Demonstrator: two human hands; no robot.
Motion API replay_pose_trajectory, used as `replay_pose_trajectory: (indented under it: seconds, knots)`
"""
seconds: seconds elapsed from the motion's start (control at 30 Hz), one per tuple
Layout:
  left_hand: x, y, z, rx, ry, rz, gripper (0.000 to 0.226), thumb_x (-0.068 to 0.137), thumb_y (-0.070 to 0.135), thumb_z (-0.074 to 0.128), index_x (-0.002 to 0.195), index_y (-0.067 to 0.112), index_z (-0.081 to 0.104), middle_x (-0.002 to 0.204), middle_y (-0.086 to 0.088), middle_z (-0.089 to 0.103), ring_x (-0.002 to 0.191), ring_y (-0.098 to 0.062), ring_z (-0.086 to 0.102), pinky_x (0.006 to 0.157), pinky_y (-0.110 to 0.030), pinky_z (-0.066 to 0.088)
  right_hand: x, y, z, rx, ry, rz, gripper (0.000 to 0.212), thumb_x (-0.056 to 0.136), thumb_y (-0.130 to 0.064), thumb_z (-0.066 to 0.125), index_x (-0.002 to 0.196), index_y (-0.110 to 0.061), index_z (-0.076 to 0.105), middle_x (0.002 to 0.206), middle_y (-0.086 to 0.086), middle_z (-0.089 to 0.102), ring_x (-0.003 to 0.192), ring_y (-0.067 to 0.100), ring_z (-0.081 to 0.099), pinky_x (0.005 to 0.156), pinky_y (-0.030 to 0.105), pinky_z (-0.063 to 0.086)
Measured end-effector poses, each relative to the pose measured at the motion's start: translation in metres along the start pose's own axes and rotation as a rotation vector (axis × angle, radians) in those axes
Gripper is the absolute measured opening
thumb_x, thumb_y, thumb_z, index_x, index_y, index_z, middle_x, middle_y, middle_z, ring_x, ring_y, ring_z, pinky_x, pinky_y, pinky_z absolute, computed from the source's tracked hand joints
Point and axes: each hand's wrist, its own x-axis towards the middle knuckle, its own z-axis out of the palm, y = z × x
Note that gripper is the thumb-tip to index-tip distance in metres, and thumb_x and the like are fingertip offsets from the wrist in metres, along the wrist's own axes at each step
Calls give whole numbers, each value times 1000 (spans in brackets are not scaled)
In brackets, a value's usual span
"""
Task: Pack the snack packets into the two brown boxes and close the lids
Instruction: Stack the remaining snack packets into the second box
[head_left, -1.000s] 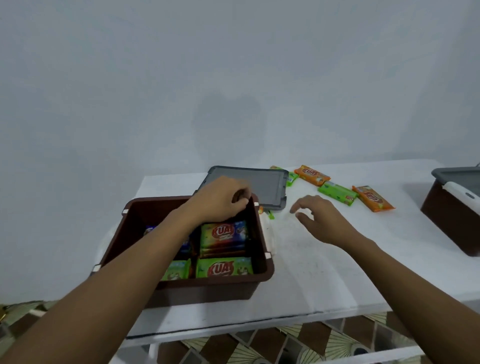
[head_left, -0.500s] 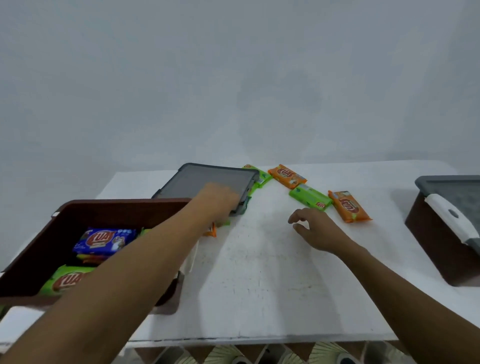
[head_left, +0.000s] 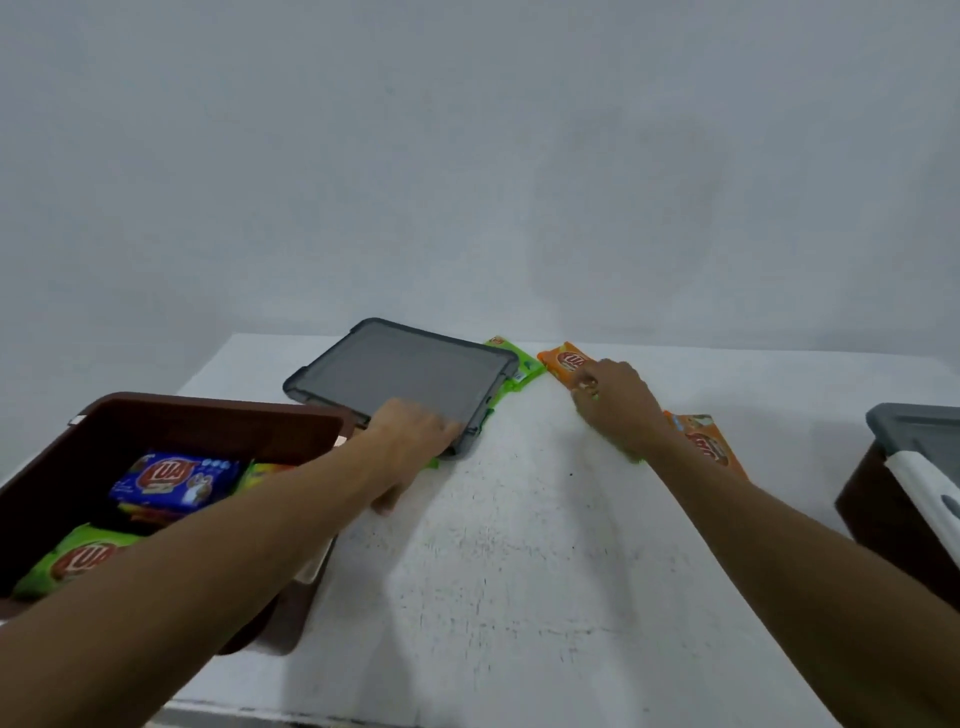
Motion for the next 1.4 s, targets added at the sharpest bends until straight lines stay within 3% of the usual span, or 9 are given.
replay_pose_trajectory:
  seconds: [0.13, 0.27, 0.43, 0.67, 0.8, 0.97, 1.17, 1.27, 1.4]
  knots:
    - [-4, -4, 3, -27, 11, 23, 103, 62, 18, 90, 142, 16, 25, 124, -9, 53, 105, -28, 58, 72, -37, 44, 26, -2, 7, -98, -75, 129, 56, 89, -32, 58, 142, -24, 41, 134, 10, 47, 124, 32, 41, 98, 45, 37]
    - [-10, -21, -12, -172, -43, 72, 99, 64, 20, 89, 142, 16, 29, 123, -7, 52, 104, -27, 56, 74, -34, 46, 36, 1, 22, -199, -247, 188, 67, 90, -46, 55, 149, -32, 27, 140, 11, 40, 128, 37, 37, 101, 51, 34]
    - [-21, -53, -36, -442, 6, 115, 71, 69, 23, 84, 123, 16, 39, 84, 4, 47, 71, -10, 46, 55, -26, 39, 33, 3, 36, -219, -67, 228, 57, 86, -41, 60, 137, -23, 40, 128, 17, 45, 117, 38, 41, 97, 48, 35]
    - [-21, -76, -44, -749, 199, 206, 47, 70, 6, 77, 111, 19, 58, 109, 1, 64, 96, -16, 63, 83, -39, 57, 18, 1, 19, 117, 123, 183, 62, 69, -33, 78, 119, -16, 46, 115, 10, 48, 100, 30, 56, 84, 38, 46]
    - [-16, -71, -42, -932, 191, 237, 34, 74, 4, 72, 103, 19, 65, 97, 5, 71, 88, -11, 68, 83, -37, 58, 6, -2, -4, 307, 157, 84, 66, 60, -42, 87, 112, -19, 54, 107, -1, 49, 96, 15, 49, 74, 23, 42]
    - [-3, -45, -35, -1218, 179, 220, 28, 80, 0, 67, 105, 15, 64, 99, -3, 73, 93, -23, 70, 80, -37, 59, -31, 12, -10, 247, 30, -34, 43, 68, -19, 82, 103, -23, 56, 107, -2, 52, 99, 16, 55, 74, 17, 42]
    - [15, 0, -30, -1231, 107, 254, 30, 85, 8, 70, 112, 17, 60, 110, -5, 69, 94, -19, 68, 84, -37, 58, -80, 23, -10, 237, 101, 22, 24, 71, -16, 84, 80, -21, 63, 95, -1, 57, 87, 14, 54, 66, 13, 36]
    - [20, 19, -27, -1317, 119, 257, 28, 87, 10, 69, 112, 16, 59, 109, -4, 72, 92, -20, 71, 80, -38, 60, -93, 19, -15, 235, 103, 124, 36, 73, -13, 81, 100, -16, 57, 94, 2, 58, 83, 17, 56, 63, 20, 42]
    - [21, 41, -20, -1170, 59, 313, 49, 81, 8, 75, 126, 17, 57, 121, 3, 64, 108, -15, 62, 83, -28, 54, -99, 16, -26, 217, -141, 286, 61, 77, -16, 76, 130, -18, 47, 109, 5, 58, 96, 20, 60, 75, 33, 52]
